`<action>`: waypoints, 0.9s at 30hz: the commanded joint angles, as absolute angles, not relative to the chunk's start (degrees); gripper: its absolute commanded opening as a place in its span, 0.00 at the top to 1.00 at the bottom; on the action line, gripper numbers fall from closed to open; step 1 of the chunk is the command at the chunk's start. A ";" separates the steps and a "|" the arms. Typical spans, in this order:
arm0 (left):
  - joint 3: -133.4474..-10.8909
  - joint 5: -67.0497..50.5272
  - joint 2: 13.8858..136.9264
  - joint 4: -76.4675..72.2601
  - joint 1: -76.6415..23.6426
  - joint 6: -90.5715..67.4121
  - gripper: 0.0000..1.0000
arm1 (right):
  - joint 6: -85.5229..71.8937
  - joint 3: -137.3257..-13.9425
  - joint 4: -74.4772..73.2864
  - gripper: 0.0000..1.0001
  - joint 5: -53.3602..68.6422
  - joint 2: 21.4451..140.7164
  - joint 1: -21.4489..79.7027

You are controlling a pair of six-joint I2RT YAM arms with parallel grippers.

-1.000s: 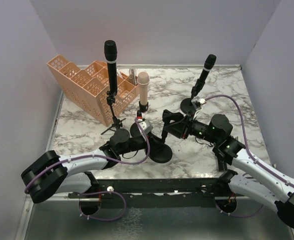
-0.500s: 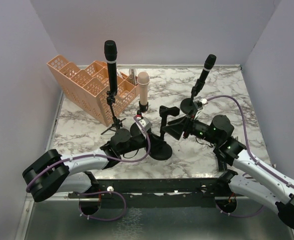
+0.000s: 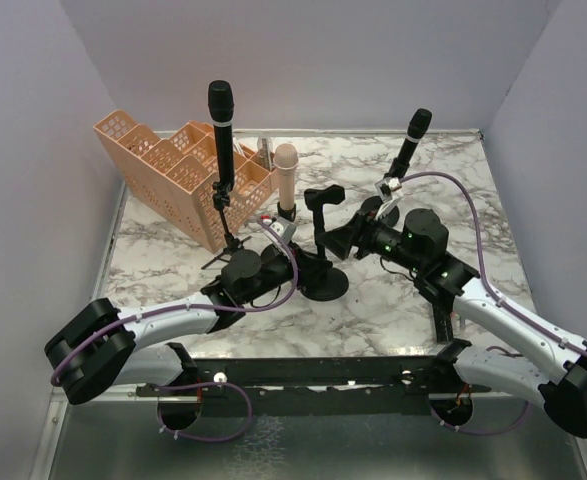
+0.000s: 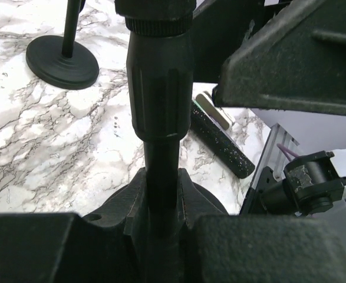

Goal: Attach the microphones to the stand

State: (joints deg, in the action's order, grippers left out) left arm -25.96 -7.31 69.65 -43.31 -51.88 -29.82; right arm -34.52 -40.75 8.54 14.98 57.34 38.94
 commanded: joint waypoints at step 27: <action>-30.56 -33.53 59.95 -43.51 -51.90 -32.67 1.00 | -28.49 -39.99 18.12 0.99 41.19 49.44 38.59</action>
State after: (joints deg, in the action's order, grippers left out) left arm -27.49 -21.80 61.82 -40.49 -51.24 -32.40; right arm -30.15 -40.69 10.85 27.66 50.41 38.46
